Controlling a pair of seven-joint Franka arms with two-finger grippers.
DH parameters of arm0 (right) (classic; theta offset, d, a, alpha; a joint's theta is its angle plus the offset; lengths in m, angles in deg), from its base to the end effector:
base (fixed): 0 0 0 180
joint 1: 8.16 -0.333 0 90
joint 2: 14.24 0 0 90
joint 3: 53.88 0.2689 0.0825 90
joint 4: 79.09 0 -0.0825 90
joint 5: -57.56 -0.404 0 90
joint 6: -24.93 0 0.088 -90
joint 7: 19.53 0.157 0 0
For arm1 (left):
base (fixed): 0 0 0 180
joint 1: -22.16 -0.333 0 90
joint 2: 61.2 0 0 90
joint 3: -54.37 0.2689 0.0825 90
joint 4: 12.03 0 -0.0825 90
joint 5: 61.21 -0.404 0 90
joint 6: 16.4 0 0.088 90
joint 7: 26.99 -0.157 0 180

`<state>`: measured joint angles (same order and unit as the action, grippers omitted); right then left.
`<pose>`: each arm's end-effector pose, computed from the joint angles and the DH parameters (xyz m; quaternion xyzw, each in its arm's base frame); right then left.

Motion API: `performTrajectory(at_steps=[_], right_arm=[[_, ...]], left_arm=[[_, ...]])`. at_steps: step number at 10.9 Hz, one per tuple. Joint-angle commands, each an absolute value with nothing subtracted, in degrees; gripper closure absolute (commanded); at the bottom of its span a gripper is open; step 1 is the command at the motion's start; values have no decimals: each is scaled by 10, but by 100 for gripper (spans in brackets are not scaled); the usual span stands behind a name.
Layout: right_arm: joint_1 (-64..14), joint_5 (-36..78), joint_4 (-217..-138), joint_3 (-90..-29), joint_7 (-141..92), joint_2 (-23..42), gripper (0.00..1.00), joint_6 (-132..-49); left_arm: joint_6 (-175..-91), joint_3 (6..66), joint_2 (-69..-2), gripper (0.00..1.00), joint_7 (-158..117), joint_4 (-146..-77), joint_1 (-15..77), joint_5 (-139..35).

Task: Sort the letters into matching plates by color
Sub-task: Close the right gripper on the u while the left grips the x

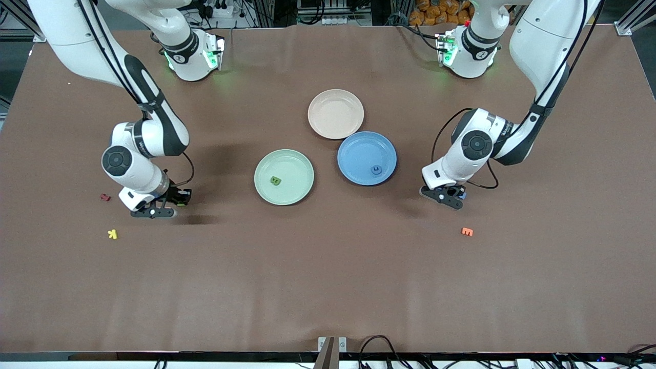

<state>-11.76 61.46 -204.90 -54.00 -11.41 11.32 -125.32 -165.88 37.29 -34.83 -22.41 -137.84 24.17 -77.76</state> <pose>0.5404 0.0326 0.0662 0.9997 -0.0107 -0.0080 0.0179 0.5055 -0.1936 0.0692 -0.9718 0.2357 0.0050 0.0075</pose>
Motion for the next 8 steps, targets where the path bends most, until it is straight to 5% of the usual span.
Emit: performTrajectory(at_steps=[1,8], right_arm=[[-123,618,-2053,-520,-6,89,81,-1219],[-208,522,-2050,-510,77,48,81,-1148]], left_arm=[[-1661,371,-359,100,-207,-1375,237,-782],[-1541,363,-364,100,-145,-1300,264,-747]])
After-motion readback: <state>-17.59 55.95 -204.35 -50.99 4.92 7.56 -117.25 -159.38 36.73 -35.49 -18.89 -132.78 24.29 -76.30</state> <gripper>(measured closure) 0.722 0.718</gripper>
